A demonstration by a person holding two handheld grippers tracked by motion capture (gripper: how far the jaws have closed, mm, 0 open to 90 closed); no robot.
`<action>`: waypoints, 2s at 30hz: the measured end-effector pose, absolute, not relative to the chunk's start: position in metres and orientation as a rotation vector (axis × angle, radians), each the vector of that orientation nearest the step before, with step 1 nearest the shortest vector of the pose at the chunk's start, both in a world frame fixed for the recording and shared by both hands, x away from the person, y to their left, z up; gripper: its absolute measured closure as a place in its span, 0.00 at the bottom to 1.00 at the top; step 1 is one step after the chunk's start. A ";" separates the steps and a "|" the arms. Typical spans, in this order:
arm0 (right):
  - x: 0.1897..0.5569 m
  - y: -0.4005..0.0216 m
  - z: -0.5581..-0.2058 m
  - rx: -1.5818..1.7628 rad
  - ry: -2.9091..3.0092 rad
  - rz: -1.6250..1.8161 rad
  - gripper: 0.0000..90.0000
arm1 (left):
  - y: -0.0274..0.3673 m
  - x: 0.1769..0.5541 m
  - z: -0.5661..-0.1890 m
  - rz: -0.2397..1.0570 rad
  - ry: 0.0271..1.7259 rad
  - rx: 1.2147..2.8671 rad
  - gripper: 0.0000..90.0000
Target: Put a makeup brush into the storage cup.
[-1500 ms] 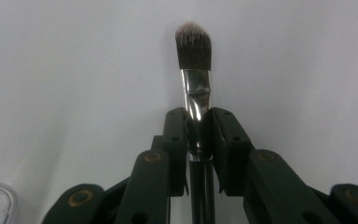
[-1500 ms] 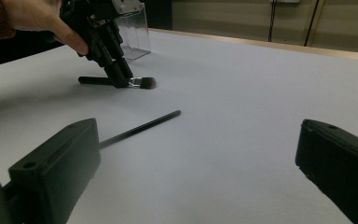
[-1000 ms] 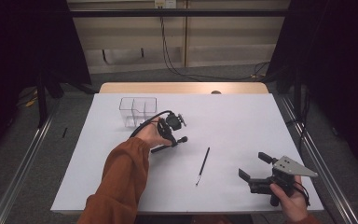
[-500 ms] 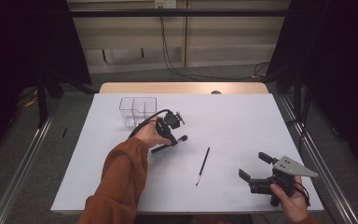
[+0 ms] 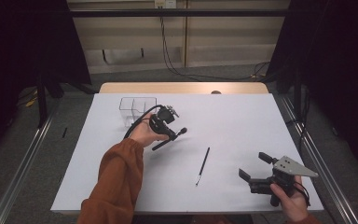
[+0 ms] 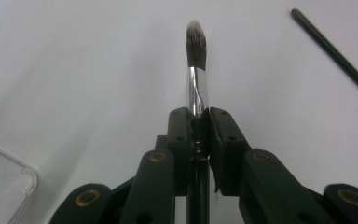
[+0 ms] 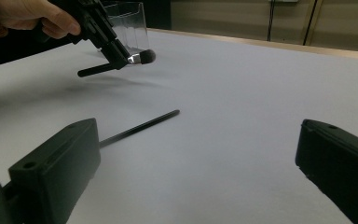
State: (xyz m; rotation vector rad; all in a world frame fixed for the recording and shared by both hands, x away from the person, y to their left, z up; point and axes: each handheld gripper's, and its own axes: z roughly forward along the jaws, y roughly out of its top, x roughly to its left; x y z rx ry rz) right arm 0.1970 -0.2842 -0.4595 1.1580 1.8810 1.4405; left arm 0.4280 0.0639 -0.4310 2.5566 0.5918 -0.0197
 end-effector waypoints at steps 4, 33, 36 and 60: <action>0.197 -0.284 -0.459 1.160 1.879 1.441 0.00 | 0.073 0.429 -0.429 -0.037 0.634 2.502 0.88; 0.198 -0.283 -0.459 1.163 1.878 1.442 0.00 | 0.101 0.405 -0.419 0.107 0.676 2.204 0.88; 0.198 -0.283 -0.459 1.164 1.878 1.442 0.00 | 0.102 0.402 -0.420 0.118 0.685 2.159 0.88; 0.198 -0.283 -0.459 1.160 1.878 1.439 0.00 | 0.118 0.387 -0.414 0.196 0.669 1.979 0.88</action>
